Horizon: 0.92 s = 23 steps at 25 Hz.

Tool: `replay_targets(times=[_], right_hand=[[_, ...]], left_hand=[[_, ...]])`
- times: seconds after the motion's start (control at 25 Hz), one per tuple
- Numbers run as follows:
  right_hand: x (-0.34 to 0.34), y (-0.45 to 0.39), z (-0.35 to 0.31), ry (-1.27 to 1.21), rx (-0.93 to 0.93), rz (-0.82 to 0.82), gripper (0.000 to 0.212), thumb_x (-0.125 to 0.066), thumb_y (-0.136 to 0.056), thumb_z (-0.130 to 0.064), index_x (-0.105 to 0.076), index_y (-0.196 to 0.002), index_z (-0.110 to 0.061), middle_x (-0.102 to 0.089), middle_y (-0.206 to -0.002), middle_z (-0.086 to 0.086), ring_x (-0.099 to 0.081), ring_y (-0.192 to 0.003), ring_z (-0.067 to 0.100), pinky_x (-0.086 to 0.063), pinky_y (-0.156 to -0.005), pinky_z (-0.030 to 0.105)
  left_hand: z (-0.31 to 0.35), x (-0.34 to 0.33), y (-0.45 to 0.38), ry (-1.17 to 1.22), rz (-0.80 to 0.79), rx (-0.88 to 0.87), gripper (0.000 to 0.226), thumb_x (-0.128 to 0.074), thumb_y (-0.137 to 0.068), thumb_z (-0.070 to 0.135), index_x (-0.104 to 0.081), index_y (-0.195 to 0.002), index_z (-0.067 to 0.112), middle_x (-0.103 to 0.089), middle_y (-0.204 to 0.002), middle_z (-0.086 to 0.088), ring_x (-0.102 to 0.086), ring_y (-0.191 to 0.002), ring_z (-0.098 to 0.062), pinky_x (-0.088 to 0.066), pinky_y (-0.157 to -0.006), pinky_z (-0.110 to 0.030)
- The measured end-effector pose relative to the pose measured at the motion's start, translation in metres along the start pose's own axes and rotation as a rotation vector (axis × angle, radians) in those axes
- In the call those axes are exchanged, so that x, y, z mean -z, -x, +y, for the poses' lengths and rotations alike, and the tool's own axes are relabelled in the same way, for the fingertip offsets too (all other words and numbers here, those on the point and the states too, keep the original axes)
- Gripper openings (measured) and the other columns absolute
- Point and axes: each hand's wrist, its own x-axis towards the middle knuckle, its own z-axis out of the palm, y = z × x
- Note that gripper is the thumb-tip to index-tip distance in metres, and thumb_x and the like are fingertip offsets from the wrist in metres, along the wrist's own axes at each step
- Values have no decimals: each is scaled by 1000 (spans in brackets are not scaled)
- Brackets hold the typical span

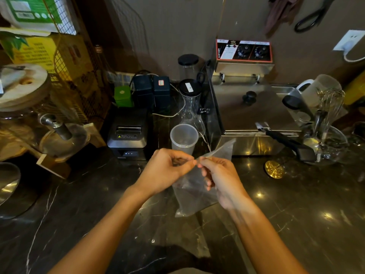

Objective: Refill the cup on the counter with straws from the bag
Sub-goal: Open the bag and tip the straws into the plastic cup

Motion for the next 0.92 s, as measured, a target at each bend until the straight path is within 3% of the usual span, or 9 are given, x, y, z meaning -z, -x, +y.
replay_targets(times=[0.2, 0.36, 0.52, 0.8, 0.92], right_hand=[[4, -1, 6, -16, 51, -90, 29, -64, -101, -23, -67, -75, -10, -49, -58, 3, -41, -44, 10, -36, -41, 21], [13, 0, 10, -33, 108, -200, 26, -64, -101, -24, -70, -81, -8, -49, -60, 4, -43, -47, 13, -41, -46, 24], [18, 0, 12, 48, 148, -243, 27, -63, -102, -26, -70, -81, -11, -51, -59, 1, -48, -51, 16, -46, -53, 28], [23, 1, 0, 194, 179, -244, 26, -61, -102, -14, -64, -77, -6, -46, -56, 3, -47, -49, 17, -48, -52, 31], [27, 1, 0, 263, 133, -199, 23, -61, -94, -8, -61, -71, -7, -41, -50, 6, -40, -46, 18, -45, -52, 36]], left_hand=[[3, 0, -5, 63, -117, 56, 16, -73, -95, 19, -83, -107, 17, -83, -99, 6, -78, -97, -7, -61, -91, -28], [-1, 6, -5, 243, -162, 248, 18, -73, -94, 19, -83, -103, 6, -83, -97, -8, -78, -94, -17, -59, -89, -31], [-1, 4, -3, 205, -131, 212, 17, -74, -94, 17, -83, -98, 3, -82, -93, -13, -79, -94, -32, -61, -90, -42], [1, -6, 4, 157, 4, 207, 14, -71, -94, 9, -81, -86, 3, -81, -79, -11, -80, -79, -31, -66, -76, -42], [-1, -2, 4, 132, 117, 220, 16, -70, -92, 4, -78, -79, -1, -78, -74, -15, -74, -68, -19, -61, -69, -31]])
